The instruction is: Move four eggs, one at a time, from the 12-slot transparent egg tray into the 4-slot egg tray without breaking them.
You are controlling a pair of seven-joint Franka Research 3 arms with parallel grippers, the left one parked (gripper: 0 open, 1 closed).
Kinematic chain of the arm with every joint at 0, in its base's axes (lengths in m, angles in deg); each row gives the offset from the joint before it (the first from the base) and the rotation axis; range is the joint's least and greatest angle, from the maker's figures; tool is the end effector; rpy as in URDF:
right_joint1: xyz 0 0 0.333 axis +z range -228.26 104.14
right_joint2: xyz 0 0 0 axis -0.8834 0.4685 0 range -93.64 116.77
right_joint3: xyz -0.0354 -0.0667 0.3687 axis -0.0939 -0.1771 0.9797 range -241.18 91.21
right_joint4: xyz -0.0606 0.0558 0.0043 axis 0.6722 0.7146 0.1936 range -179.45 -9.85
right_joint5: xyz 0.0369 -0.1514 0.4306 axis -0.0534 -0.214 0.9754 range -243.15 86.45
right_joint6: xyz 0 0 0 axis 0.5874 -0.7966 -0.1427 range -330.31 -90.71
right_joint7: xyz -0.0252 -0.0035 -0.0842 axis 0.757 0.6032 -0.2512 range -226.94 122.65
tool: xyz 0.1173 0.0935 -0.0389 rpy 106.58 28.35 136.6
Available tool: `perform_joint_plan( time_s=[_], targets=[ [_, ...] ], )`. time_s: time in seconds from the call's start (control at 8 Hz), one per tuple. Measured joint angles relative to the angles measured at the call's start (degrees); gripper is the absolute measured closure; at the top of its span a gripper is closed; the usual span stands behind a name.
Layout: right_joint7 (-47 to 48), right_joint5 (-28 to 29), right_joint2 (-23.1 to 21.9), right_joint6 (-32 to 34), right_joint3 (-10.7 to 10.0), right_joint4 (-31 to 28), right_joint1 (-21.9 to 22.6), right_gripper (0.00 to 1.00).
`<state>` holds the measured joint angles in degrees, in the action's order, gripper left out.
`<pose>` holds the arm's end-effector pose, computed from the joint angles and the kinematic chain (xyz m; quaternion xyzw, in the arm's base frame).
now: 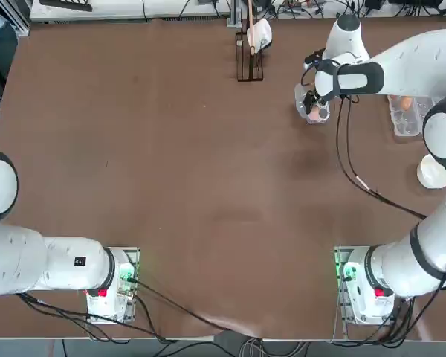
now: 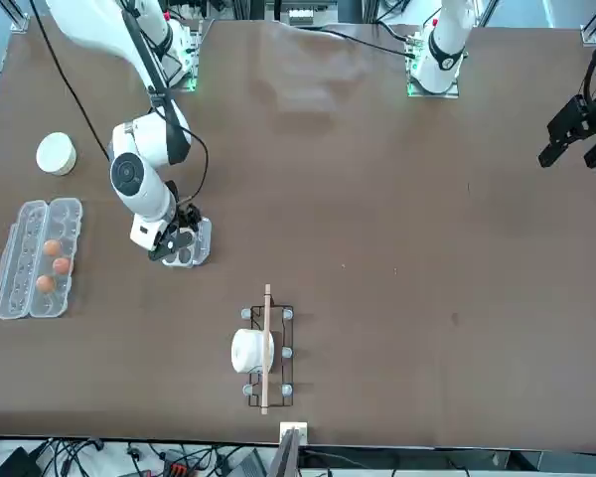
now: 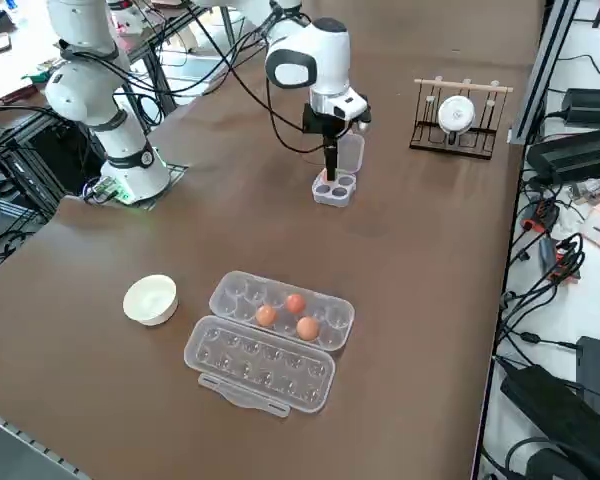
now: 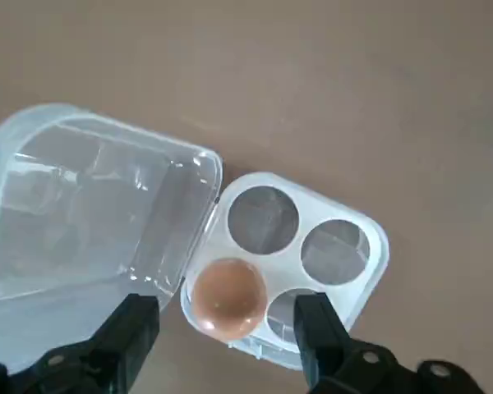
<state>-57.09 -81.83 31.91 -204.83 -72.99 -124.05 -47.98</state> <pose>0.6128 0.1748 0.2000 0.9787 0.2044 -0.0152 0.0149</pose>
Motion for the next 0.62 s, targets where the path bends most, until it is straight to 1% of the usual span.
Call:
perform_joint_plan(
  time_s=[0.25, 0.38, 0.5, 0.62],
  targets=[
    [-0.16, 0.0, -1.69, -0.12, -0.16, 0.83, -0.65, 0.0],
    [-1.95, -0.09, -3.5, 0.45, -0.32, 1.29, -1.36, 0.0],
    [-6.44, -0.18, -5.58, 3.13, -0.63, 2.14, -2.56, 0.0],
    [-13.83, -0.25, -7.31, 7.42, -0.93, 3.71, -5.15, 0.0]
  ],
)
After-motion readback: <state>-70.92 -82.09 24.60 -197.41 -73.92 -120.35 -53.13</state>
